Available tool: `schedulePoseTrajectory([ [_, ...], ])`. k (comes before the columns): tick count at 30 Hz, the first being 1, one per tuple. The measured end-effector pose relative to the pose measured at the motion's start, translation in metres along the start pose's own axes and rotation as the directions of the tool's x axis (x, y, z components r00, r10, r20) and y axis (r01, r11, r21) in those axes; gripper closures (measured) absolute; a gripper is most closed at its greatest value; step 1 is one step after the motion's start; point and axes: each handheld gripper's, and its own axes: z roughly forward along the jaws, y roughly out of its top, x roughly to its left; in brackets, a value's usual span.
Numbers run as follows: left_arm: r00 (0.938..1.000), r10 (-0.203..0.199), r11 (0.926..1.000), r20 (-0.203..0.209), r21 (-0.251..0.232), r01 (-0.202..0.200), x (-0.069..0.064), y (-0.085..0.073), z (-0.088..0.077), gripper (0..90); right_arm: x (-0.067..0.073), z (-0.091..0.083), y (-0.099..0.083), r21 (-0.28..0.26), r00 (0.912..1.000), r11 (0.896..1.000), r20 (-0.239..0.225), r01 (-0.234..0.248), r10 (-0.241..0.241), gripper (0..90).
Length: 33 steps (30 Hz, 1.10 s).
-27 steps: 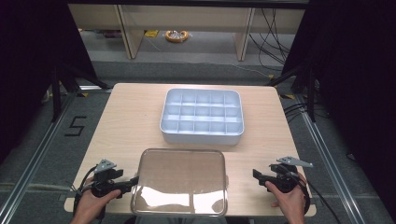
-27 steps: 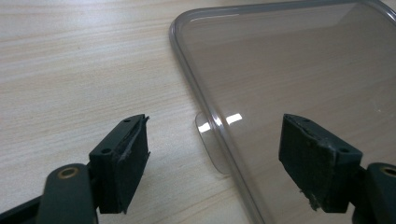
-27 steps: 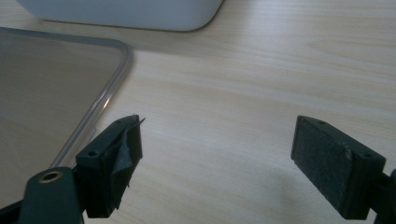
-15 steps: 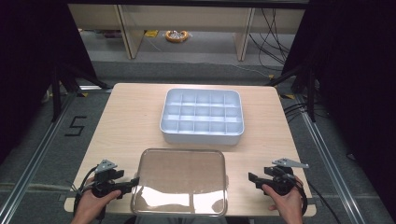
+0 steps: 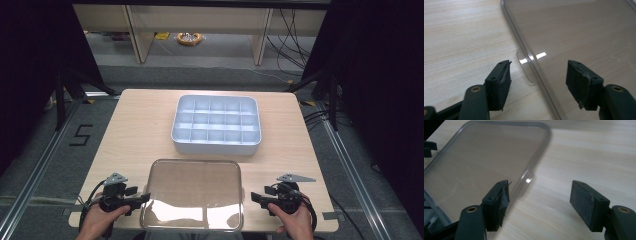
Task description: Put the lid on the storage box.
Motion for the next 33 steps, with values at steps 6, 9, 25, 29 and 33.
schedulePoseTrajectory([
  [6, 1.0, 0.002, 0.9997, -0.003, 0.023, -0.002, 0.002, 0.0, 0.003, 40.6, 0.011, 0.015, 0.001, 0.038, 0.9993, 0.999, -0.033, -0.017, 0.018, 35.1],
  [9, 1.0, 0.0, 0.9996, -0.002, 0.027, 0.0, 0.002, 0.0, 0.005, 41.3, 0.011, 0.022, 0.003, 0.036, 0.9991, 0.999, -0.036, 0.023, -0.022, 35.4],
  [25, 1.0, -0.004, 0.9998, 0.005, 0.019, 0.004, -0.003, 0.0, 0.009, 51.7, 0.016, 0.042, 0.004, 0.005, 0.9895, 0.994, -0.09, -0.113, 0.113, 42.6],
  [29, 0.9999, 0.01, 0.9996, 0.003, 0.026, -0.01, -0.005, 0.0, 0.008, 52.7, 0.018, 0.046, 0.002, -0.014, 0.9816, 0.987, -0.105, -0.162, 0.159, 42.7],
  [33, 1.0, -0.004, 0.9999, 0.0, 0.013, 0.004, -0.006, -0.001, 0.01, 52.9, 0.017, 0.046, 0.0, -0.031, 0.9747, 0.979, -0.102, -0.203, 0.199, 48.6],
])
